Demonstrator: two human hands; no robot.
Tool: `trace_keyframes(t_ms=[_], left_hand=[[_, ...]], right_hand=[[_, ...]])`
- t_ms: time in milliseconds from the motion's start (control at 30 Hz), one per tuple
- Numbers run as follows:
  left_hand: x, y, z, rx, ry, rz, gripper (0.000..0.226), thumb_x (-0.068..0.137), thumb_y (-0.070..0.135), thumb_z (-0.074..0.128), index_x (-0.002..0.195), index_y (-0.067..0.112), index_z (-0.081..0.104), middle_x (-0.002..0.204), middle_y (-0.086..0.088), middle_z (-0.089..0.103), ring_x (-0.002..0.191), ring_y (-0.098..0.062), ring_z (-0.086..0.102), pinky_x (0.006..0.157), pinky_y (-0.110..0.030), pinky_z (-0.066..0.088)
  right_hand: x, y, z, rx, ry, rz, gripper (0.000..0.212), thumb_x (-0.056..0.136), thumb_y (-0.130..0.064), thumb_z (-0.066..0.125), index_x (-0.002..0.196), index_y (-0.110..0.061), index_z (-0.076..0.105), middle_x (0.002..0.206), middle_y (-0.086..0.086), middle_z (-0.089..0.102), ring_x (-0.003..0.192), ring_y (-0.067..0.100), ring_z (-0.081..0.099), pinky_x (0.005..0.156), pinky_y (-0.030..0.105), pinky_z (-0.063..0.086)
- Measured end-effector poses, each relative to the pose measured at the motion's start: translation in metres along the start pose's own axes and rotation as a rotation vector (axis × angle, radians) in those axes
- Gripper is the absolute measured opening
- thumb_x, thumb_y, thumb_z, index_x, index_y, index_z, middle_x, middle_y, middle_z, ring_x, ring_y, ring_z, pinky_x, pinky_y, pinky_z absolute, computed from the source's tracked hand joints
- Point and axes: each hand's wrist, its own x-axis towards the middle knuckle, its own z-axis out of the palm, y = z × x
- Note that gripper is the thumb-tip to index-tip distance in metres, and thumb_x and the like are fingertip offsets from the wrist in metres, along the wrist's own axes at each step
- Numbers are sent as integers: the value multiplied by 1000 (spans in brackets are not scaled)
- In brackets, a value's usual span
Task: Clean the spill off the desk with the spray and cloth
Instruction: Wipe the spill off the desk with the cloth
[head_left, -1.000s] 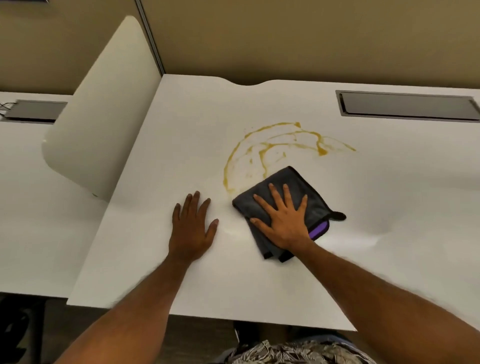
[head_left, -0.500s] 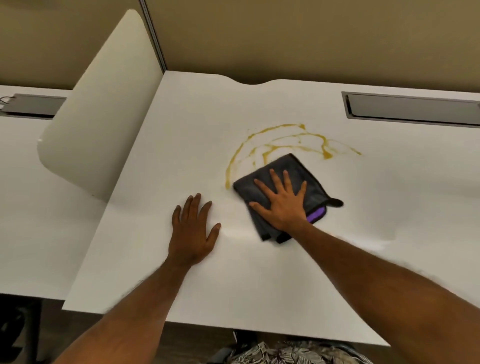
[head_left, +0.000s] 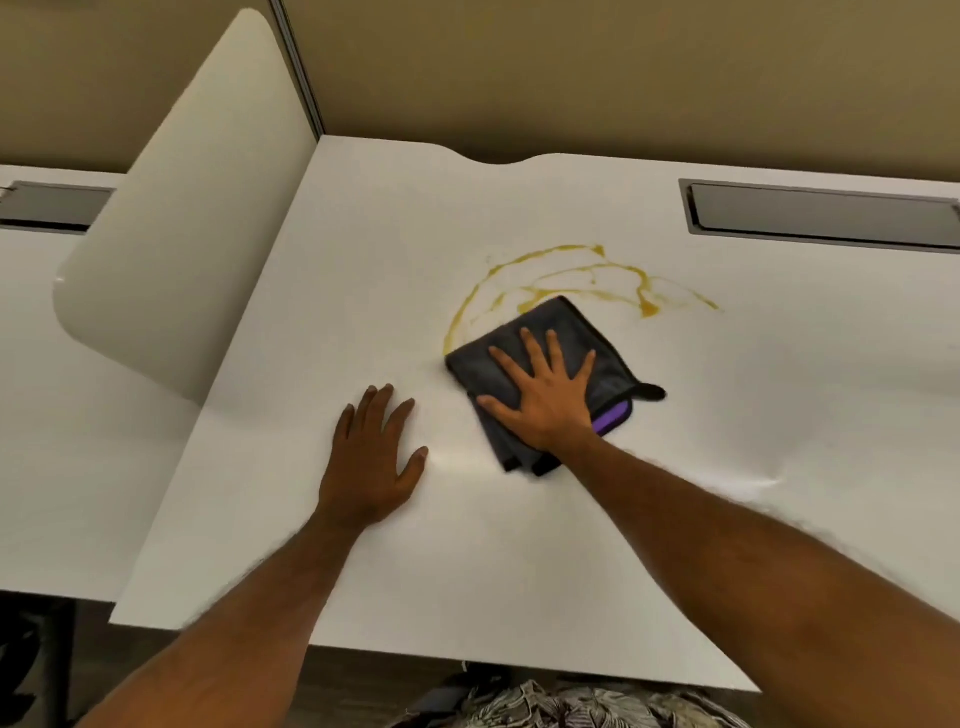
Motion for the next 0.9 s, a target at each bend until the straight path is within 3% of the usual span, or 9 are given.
trace_keyframes(t_ms=[133,267,433,533,667,800,900], left_hand=[[3,3,1,17,10,-14,67,89,54,39,145,17,40,156,-12,31,147,-29,22,120,-48,16],[11,2,1,32,-9,-34,70,88,57,35,147,19,38,158,-11,28,148,-29,21,120,-47,16],[28,-1,-3,60,-29,-44,73,89,61,31,151,22,30,161,-9,22,149,-32,16,119,-51,16],[39,-7,-8,82,-52,-27,74,89,62,29,152,23,27,162,-8,18,150,-31,12,120,-52,14],[49,-11,-6,92,-86,-36,76,89,66,26,153,26,23,164,-5,11,151,-29,6,120,-54,9],[48,-11,0,84,-50,-32,74,91,65,26,153,26,23,164,-4,11,151,-27,6,119,-54,10],[49,-12,1,78,-30,-33,70,91,61,30,152,26,26,163,-4,16,150,-27,11,119,-54,13]], right_hand=[[-58,42,6,28,72,111,77,80,-83,24,149,-49,16,165,1,5,150,33,-3,106,77,-1],[-112,8,19,22,41,-20,81,81,-85,20,151,-46,13,164,8,0,148,42,-9,106,77,-5],[-49,-22,10,2,-18,-145,84,78,-88,21,150,-48,5,164,8,-9,147,40,-15,104,77,-10],[-12,4,0,-27,-16,-37,83,76,-89,19,149,-51,7,165,1,-6,149,33,-13,104,77,-10],[-38,35,1,6,30,103,84,76,-89,13,150,-49,8,165,2,-2,149,34,-11,105,77,-7],[-85,10,13,18,41,23,86,76,-89,16,151,-47,7,164,12,-3,147,43,-13,104,78,-8],[-58,-23,16,20,28,-83,82,79,-88,18,150,-48,6,163,18,-5,145,48,-13,103,79,-9]])
